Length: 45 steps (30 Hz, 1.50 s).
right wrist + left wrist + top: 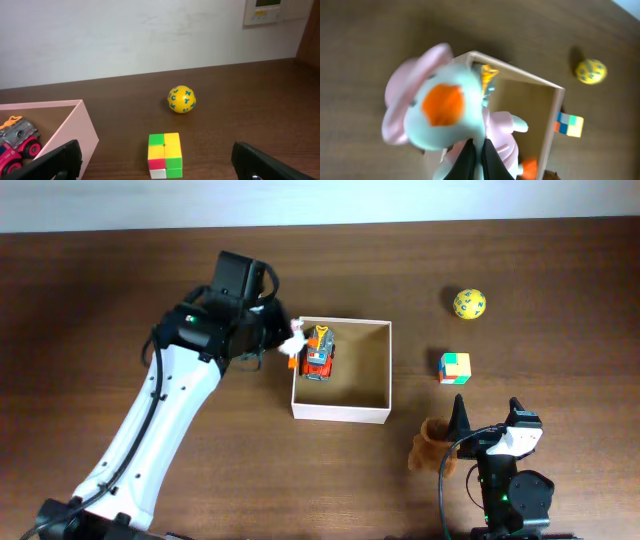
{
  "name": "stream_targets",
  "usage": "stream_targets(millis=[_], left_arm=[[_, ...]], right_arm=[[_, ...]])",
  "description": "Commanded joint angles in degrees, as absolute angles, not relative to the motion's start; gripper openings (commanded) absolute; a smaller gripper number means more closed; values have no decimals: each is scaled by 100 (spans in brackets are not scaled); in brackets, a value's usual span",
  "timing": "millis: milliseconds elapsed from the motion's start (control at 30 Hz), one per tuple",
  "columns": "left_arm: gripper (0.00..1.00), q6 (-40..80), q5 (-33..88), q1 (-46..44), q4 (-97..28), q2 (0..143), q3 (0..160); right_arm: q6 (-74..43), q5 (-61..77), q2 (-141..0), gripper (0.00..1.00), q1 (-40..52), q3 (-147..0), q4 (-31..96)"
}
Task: Pack container
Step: 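Lift the duck plush with the left gripper and carry it over the box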
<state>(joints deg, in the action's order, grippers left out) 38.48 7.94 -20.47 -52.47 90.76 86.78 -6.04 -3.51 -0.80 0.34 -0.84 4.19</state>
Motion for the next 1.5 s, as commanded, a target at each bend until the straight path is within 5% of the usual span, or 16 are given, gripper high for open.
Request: stream_targets(millis=[0,300,1133,1467], left_arm=[[2,2952,860,-2187,-5212,9013,8969],[2,2143,757,-2563,-5170,9030,8969],[2,6023,1406,-2685,-4842,9730,8967],[2,6512,1811,-2746,-4910,9944,8967]], right_arm=[[-620,-340,-21,99,-3,-32,423],[-620,-340,-21,99,-3,-32,423],[-620,-340,-21,99,-3,-32,423],[-620,-340,-21,99,-3,-32,423]])
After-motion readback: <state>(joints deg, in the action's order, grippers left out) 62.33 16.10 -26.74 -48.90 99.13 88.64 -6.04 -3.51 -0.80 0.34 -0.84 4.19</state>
